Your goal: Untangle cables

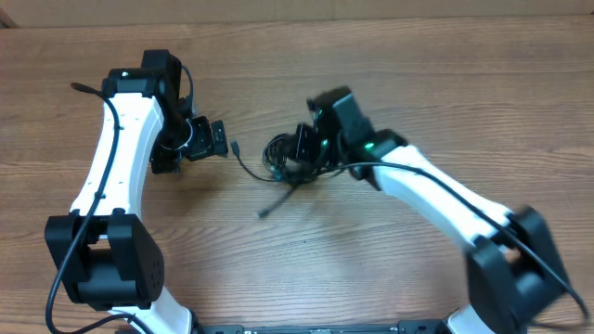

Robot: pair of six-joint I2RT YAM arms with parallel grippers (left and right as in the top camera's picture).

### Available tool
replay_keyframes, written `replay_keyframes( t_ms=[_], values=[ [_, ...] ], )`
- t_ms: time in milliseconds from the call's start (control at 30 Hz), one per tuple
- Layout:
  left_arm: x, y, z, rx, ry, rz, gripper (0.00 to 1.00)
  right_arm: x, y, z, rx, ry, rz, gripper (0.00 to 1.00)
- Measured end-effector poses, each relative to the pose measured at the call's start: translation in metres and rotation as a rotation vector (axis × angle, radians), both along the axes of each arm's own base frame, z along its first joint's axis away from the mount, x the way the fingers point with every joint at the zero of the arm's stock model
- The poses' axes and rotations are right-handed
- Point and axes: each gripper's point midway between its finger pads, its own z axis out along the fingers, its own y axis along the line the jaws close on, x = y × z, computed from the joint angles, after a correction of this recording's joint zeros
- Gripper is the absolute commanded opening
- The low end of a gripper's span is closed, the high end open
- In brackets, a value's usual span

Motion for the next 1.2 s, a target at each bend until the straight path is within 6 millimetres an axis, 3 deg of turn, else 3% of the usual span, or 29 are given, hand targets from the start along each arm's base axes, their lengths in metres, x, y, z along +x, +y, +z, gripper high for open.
replay_keyframes(
  t_ms=[33,133,267,400,500,667,833,967,1200],
  values=[
    [0.0,0.0,0.0,0.0,0.0,0.0,0.99,0.0,0.002,0.026,0.031,-0.05,0.019,0.04],
    [0.0,0.0,0.0,0.0,0.0,0.0,1.0,-0.007,0.003,0.138,0.158,-0.27,0.062,0.04],
    [0.0,0.0,0.0,0.0,-0.001,0.001,1.0,-0.047,-0.018,0.288,0.329,-0.579,0.092,0.04],
    [0.0,0.0,0.0,0.0,0.001,0.012,1.0,-0.099,-0.05,0.384,0.436,-0.812,0.106,0.04],
    [-0.003,-0.002,0.0,-0.01,0.015,0.022,1.0,-0.121,-0.064,0.408,0.468,-0.88,0.109,0.04],
    [-0.019,-0.017,0.004,-0.103,0.081,0.0,1.0,-0.131,-0.07,0.412,0.489,-0.858,0.104,0.04],
    [-0.03,-0.059,0.022,-0.379,0.042,-0.231,1.0,-0.135,-0.072,0.418,0.52,-0.85,0.094,0.04],
    [-0.04,-0.088,0.044,-0.569,-0.035,-0.426,1.0,-0.156,-0.086,0.436,0.569,-0.881,0.087,0.04],
    [-0.049,-0.134,0.075,-0.658,-0.219,-0.689,1.0,-0.19,-0.107,0.458,0.638,-0.909,0.079,0.04]
  ],
)
